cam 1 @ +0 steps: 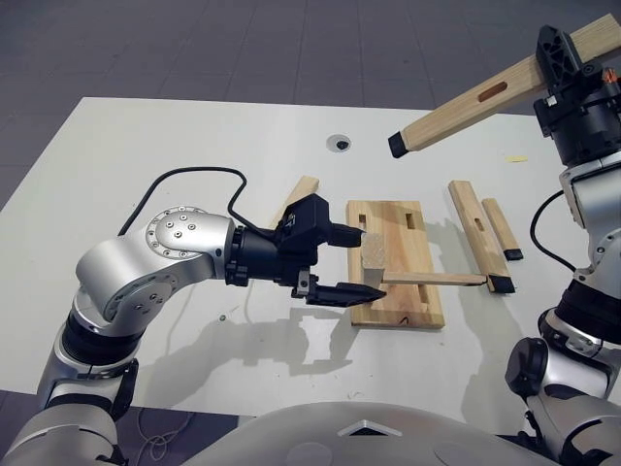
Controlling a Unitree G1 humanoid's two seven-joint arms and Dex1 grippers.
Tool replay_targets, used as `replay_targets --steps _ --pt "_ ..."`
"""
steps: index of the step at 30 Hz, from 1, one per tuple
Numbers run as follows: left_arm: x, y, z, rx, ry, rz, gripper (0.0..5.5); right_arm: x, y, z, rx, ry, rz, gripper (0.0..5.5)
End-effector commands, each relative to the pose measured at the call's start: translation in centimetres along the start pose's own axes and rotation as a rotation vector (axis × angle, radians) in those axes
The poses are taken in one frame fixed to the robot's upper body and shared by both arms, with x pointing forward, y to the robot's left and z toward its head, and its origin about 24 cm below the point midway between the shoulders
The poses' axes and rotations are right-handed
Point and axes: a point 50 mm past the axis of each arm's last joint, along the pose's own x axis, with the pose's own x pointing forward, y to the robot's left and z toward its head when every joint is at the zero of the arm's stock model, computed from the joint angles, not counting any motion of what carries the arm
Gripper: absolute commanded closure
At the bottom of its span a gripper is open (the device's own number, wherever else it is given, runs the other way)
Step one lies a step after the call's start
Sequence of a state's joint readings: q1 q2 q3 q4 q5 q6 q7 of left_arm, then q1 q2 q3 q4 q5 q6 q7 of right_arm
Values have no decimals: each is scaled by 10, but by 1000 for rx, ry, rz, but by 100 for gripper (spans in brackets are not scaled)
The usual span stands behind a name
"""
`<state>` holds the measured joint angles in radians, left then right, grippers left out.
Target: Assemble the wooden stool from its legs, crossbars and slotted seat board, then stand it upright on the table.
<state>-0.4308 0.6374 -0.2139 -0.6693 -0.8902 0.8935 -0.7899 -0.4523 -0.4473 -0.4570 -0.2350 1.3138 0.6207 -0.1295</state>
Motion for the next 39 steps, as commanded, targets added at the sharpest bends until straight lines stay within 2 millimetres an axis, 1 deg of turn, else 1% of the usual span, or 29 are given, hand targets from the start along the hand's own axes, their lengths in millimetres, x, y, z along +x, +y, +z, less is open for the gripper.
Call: replay_targets --steps 1,2,4,5,11,15,17,18,21,24,26,29,33,34,37,39 --pt "0 5 -1 27 8 29 277 -2 0 -2 -12 9 -10 446" --pt "0 6 -1 30 4 42 286 -2 -1 -3 -12 11 -13 446" --pt "1 9 -3 27 -3 67 322 -2 -2 -6 -10 17 -23 446" --pt "1 9 -4 23 -3 72 328 -3 -2 -7 -9 19 -25 446" --pt "-1 6 -16 -5 17 88 330 -5 -5 -9 -13 19 -52 446" --pt "-5 16 -26 25 53 207 333 -6 -7 -10 -49 10 -76 446" --pt "-6 25 -29 57 65 308 337 -6 -7 -9 -143 10 -95 446" --pt "-6 29 -32 79 73 361 339 -6 -7 -9 -218 11 -107 446" --pt "-4 38 -38 130 86 484 342 -6 -8 -11 -373 15 -116 447" --pt "-2 45 -46 138 95 582 342 -6 -9 -12 -475 20 -106 447" --pt "1 46 -52 122 99 605 342 -6 -8 -15 -563 29 -89 447" --pt "5 42 -62 106 130 593 343 -6 -4 -24 -704 54 -26 447" --pt "5 41 -61 101 129 574 343 -8 -3 -39 -819 114 54 447" --pt "4 42 -60 104 129 574 306 -8 -3 -43 -822 125 69 447" --pt "3 44 -56 104 119 578 265 -8 -1 -54 -828 156 115 447" --pt "3 43 -54 103 108 566 233 -10 -2 -57 -837 166 127 447"
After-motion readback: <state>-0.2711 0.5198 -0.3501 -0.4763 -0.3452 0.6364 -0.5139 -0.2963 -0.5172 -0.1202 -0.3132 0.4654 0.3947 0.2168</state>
